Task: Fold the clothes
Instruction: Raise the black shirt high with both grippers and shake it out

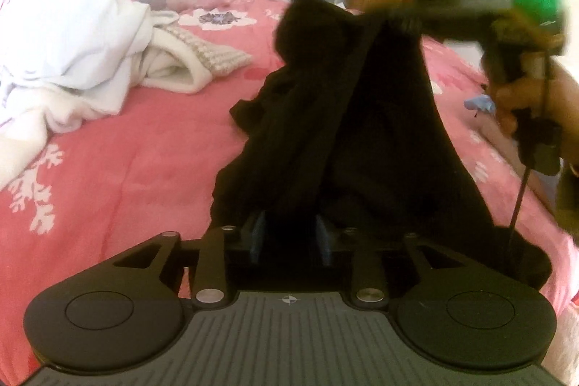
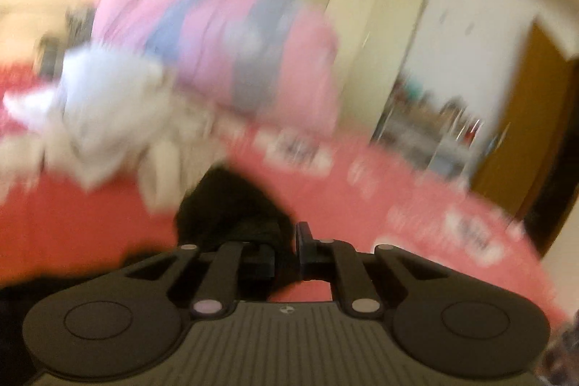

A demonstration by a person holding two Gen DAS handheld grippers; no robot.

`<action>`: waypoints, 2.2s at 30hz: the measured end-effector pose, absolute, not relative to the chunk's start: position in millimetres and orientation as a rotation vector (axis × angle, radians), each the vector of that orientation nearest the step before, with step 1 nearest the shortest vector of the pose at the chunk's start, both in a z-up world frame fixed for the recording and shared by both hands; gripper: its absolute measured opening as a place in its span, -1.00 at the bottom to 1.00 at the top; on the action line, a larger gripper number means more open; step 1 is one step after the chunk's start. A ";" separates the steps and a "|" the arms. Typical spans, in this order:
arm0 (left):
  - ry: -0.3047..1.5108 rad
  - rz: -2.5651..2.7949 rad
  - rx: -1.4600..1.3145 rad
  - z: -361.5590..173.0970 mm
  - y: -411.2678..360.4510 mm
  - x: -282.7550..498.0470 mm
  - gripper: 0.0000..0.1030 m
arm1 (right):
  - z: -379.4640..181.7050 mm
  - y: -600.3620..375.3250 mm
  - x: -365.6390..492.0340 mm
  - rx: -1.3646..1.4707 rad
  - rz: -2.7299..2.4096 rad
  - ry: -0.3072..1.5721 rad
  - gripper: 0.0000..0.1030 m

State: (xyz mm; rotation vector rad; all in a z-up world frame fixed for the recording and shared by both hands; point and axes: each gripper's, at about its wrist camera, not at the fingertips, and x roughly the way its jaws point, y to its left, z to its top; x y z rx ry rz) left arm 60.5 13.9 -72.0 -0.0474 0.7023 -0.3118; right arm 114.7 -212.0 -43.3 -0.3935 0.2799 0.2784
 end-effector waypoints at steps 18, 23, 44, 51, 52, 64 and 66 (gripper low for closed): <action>0.664 -0.297 -0.137 -52.2 -8.5 61.4 -0.53 | 67.0 -224.4 34.0 -0.349 0.096 -0.055 -0.78; 0.539 -0.267 -0.111 -5.2 17.4 52.6 -0.94 | 76.4 -251.3 44.8 -0.364 0.010 0.008 -0.78; -0.226 -0.176 0.112 266.8 60.3 -82.5 -0.94 | 227.3 -292.1 -111.1 -0.296 -0.073 -0.316 -0.78; -0.318 -0.172 0.101 293.0 59.4 -116.4 -0.95 | 252.8 -284.9 -155.3 -0.325 -0.067 -0.401 -0.78; -0.322 -0.172 0.101 293.4 57.9 -115.4 -0.95 | 253.3 -283.2 -155.4 -0.332 -0.066 -0.401 -0.78; -0.148 -0.160 0.125 243.3 49.1 2.6 -0.95 | 199.2 -283.8 -52.7 -0.334 -0.034 -0.206 -0.78; -0.088 -0.155 0.129 224.5 47.1 43.7 -0.95 | 179.8 -284.8 -16.0 -0.329 -0.031 -0.152 -0.78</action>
